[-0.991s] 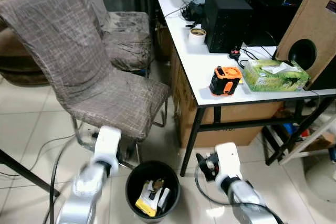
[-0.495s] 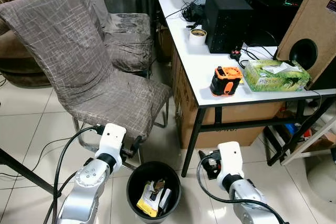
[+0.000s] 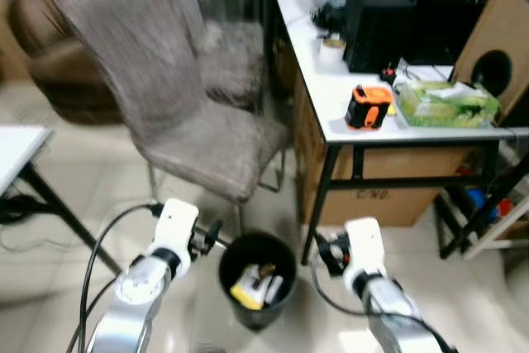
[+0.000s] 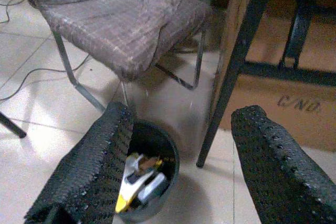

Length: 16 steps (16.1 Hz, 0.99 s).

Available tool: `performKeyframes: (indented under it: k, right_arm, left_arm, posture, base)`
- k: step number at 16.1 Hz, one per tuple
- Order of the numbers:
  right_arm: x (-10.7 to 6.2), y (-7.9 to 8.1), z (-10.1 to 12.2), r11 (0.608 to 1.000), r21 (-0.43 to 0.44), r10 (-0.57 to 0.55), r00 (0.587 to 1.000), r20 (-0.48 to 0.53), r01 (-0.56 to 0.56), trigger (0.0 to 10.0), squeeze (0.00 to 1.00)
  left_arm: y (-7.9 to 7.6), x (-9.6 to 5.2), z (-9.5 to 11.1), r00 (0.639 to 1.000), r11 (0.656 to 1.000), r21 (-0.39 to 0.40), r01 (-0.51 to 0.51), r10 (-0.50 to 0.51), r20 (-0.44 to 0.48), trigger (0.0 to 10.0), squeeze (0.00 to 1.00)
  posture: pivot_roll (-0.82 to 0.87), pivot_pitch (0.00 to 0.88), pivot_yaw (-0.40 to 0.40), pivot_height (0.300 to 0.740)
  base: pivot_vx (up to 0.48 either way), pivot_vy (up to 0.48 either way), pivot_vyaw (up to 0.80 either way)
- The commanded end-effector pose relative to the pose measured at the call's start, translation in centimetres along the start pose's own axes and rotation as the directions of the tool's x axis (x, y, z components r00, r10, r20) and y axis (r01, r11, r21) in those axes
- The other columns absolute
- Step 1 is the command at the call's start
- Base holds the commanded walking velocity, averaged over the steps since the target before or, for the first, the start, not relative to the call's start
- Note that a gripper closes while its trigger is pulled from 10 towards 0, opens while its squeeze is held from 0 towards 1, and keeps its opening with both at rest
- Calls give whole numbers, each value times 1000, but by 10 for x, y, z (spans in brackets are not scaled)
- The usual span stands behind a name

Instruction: Picking trash to rubbish bin

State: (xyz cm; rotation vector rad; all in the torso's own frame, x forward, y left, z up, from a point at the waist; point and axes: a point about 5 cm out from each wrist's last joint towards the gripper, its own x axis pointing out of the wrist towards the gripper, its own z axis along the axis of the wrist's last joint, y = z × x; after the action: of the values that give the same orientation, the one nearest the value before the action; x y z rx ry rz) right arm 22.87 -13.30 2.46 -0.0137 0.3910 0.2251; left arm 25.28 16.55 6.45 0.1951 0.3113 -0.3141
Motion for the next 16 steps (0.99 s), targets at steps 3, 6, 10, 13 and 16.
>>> performKeyframes:
  k: [3,6,10,13,16]
  right_arm:
    - [2,2,1,1000,6,2,1000,12,-2,10000,0]
    - [1,2,0,1000,4,3,1000,16,-3,10000,0]
    - [3,2,3,1000,-5,6,999,45,-5,10000,0]
    - [6,5,8,998,-61,-3,996,87,8,10000,0]
    - [9,5,12,996,-93,-2,993,118,13,10000,0]
  left_arm:
    - [2,-3,1,1000,1000,20,4,-4,-3,10000,0]
    - [1,-6,-1,1000,1000,24,4,-4,-5,10000,0]
    - [4,-10,-1,1000,999,24,-25,25,-1,10000,0]
    - [6,-12,1,999,999,18,-41,41,4,10000,0]
    - [7,-11,3,998,998,14,-58,58,12,10000,0]
  posture:
    - [-41,0,-3,740]
    - [-44,0,-2,740]
    - [-32,0,-12,740]
    - [-23,0,-19,740]
    - [-18,0,-40,740]
  base:
    - [-160,0,0]
    - [-241,0,0]
    - [-242,0,0]
    - [-161,0,0]
    - [-240,0,0]
